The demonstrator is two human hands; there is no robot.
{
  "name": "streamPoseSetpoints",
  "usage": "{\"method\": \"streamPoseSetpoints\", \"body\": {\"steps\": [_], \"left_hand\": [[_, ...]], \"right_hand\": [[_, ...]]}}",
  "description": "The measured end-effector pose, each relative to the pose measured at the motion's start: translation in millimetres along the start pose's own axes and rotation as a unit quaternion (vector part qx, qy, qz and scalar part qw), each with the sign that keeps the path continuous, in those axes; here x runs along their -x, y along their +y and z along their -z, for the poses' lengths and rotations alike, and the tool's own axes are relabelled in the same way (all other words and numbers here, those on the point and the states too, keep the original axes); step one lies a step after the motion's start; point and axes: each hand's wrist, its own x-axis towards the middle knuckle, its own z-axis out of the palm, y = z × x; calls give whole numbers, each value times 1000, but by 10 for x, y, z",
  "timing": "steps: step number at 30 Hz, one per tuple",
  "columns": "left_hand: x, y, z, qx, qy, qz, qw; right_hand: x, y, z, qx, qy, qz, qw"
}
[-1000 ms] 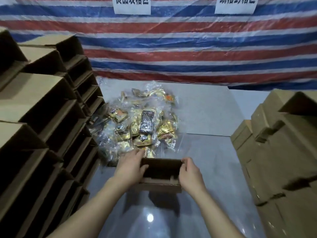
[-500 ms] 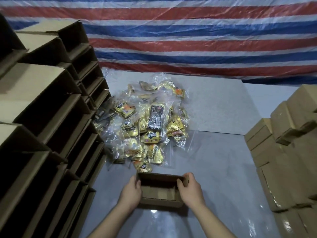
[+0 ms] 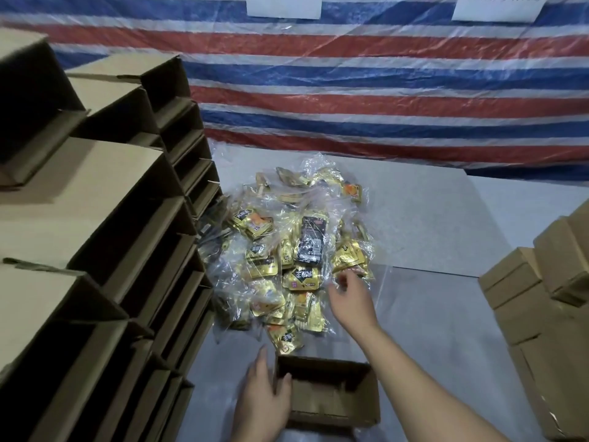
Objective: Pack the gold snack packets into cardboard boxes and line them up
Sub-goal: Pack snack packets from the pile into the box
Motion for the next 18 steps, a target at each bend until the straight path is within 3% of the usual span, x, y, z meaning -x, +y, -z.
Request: {"method": "streamPoseSetpoints", "body": {"steps": [4,8,18], "left_hand": [[-202,114,-11,-107,-29,-127,986],[-485,101,-36,-118,-68,-153,979],[-561,6,-87,-95,-23,-222,970]], "right_hand": [[-700,-464,-221,0,18,2,1000],[-1239,-617,-432,66,10,-23,998],[-1709,-294,-761,178,-7,-67,982]]}}
